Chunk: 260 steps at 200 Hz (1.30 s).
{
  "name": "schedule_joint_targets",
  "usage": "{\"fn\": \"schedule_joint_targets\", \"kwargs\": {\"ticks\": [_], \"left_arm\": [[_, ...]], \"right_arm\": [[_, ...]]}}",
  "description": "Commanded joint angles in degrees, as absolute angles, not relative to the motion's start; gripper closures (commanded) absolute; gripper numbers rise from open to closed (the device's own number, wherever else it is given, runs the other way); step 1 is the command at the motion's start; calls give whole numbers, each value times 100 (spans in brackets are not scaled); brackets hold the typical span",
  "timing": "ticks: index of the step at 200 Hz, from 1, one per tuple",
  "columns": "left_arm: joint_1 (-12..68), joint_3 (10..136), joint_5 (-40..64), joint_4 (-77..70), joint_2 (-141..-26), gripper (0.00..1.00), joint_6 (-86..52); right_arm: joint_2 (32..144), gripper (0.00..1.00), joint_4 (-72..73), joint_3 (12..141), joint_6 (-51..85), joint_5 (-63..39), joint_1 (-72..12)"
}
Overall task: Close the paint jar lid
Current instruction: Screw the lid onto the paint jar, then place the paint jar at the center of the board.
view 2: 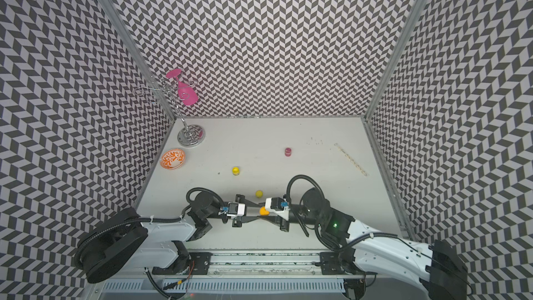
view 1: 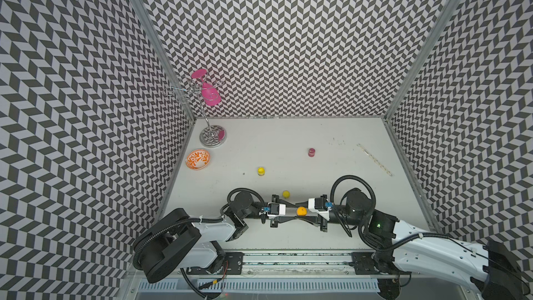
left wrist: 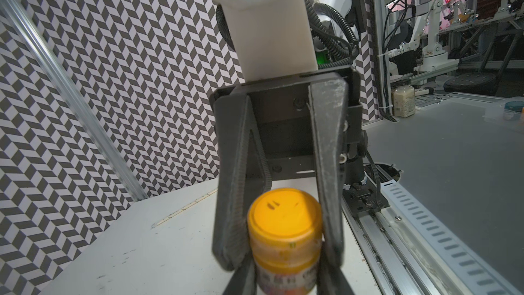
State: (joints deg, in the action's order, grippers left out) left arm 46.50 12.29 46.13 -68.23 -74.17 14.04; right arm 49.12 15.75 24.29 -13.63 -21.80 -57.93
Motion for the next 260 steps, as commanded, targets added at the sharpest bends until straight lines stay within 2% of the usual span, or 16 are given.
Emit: {"fn": "schedule_joint_targets", "kwargs": {"ticks": [1,80,108,148,173,204,231,260], "left_arm": [[4676,1224,3708,-6941,-7225,74,1604],[5112,617,166,-7488,-6495,75,2333],[5212,453,-527,-7794,-6398,75,2486],[5222,567,-617,-7577,-6502,73,2448],[5229,744,-683,-7141,-6556,65,2441],[5222,738,-1415,-7174,-6493,59,2364],[5212,701,-1839,-7104,-6301,54,2364],[5159,616,-1783,-7149,-6166,47,2286]], "right_arm": [[4994,92,2055,2523,-940,-1369,-5874],[5893,100,2490,2644,756,1616,-6803],[6583,100,2525,2843,1192,2556,-7223],[6977,100,2662,3040,1295,2812,-7455],[6778,100,2476,2961,1413,3378,-7445],[6599,100,2397,2762,1455,3910,-7312],[6710,100,2397,2670,1571,3662,-6803],[7073,100,2691,2589,1603,2991,-5789]]}}
